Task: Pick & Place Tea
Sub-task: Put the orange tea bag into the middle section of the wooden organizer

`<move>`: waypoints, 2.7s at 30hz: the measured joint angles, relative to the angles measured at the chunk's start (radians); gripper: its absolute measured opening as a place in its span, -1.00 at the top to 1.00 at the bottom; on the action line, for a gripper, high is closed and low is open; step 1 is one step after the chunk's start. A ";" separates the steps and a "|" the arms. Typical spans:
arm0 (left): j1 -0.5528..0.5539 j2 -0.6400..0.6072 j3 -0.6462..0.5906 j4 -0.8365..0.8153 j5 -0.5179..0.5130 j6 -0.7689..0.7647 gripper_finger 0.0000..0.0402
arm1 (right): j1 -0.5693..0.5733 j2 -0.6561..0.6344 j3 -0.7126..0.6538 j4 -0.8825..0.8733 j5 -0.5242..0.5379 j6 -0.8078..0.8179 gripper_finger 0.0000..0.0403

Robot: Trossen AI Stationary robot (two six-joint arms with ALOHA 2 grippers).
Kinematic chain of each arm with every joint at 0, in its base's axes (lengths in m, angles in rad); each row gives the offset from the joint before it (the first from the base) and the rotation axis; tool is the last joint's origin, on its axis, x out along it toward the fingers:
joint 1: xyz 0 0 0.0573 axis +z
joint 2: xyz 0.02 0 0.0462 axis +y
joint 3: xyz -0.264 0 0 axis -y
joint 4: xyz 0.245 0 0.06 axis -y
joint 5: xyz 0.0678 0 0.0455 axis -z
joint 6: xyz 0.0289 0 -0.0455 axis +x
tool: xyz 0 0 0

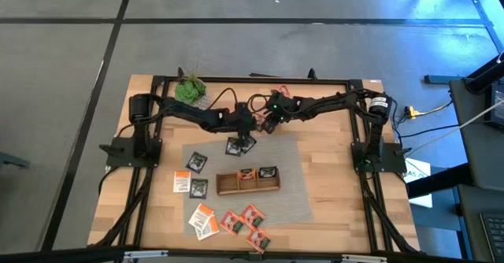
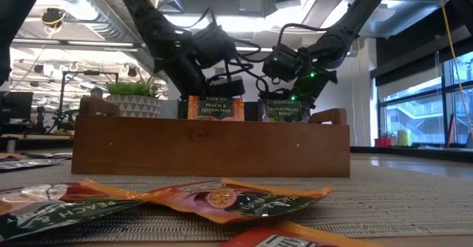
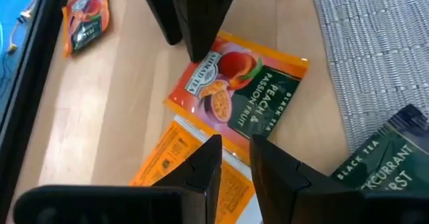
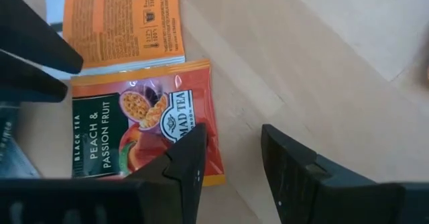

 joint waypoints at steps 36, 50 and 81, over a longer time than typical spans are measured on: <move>-0.003 0.043 0.002 0.018 -0.024 0.148 0.63 | 0.014 0.005 0.002 0.008 -0.019 0.094 0.44; -0.003 0.043 0.001 0.027 -0.025 0.197 0.63 | 0.016 0.006 0.000 0.023 -0.029 0.044 0.51; -0.007 0.043 0.000 0.074 -0.027 0.282 0.63 | 0.023 0.013 -0.004 0.084 -0.073 -0.015 0.72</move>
